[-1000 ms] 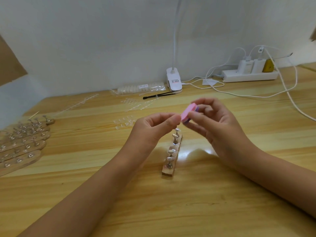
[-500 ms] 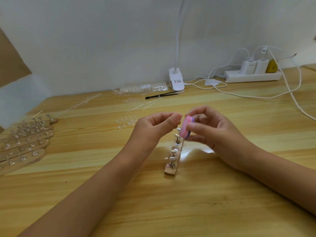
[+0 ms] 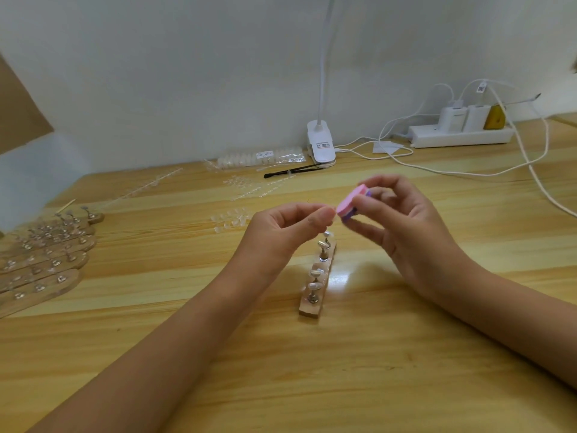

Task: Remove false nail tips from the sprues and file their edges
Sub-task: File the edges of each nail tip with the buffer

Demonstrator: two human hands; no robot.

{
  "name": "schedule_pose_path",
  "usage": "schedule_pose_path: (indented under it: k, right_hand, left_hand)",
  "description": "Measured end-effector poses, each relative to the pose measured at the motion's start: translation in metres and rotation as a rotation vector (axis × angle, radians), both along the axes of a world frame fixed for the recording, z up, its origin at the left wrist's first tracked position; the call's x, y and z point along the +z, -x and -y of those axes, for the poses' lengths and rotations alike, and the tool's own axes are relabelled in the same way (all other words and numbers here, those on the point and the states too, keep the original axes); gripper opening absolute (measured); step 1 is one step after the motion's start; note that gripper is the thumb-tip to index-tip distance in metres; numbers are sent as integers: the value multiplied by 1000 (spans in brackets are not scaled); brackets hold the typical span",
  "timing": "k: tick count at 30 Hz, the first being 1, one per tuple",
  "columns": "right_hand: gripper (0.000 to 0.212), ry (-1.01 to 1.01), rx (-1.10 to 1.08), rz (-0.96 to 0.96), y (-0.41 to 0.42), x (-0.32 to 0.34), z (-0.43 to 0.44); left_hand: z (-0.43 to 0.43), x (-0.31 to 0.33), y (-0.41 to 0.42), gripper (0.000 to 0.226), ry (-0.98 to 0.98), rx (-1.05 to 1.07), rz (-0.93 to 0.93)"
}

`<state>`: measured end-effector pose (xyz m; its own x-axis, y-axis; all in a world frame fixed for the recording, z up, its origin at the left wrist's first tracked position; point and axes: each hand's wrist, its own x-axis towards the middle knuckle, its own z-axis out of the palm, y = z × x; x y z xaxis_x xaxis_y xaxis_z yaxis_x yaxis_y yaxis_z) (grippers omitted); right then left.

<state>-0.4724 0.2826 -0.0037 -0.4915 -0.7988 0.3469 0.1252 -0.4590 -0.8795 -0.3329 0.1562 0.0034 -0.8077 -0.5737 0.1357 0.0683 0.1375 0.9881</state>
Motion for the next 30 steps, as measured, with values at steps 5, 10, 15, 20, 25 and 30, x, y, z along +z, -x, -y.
schedule_pose_path:
  k: [5, 10, 15, 20, 25, 30]
  right_hand:
    - [25, -106, 150, -144, -1, -1, -3]
    - [26, 8, -12, 67, 4, 2, 0]
    - [26, -137, 185, -154, -1, 0, -5]
    - [28, -36, -29, 11, 3, 7, -4]
    - [27, -155, 162, -177, -3, 4, -7]
    - [34, -55, -40, -45, -2, 5, -3]
  left_hand:
    - [-1, 0, 0, 41, -42, -13, -33]
    - [-1, 1, 0, 40, -53, -21, -21]
    - [-1, -1, 1, 43, -119, -43, -62]
    - [-2, -1, 0, 40, -40, -22, -12]
    - [-2, -3, 1, 46, -77, -15, -28]
    - [0, -2, 1, 33, -67, 3, -25]
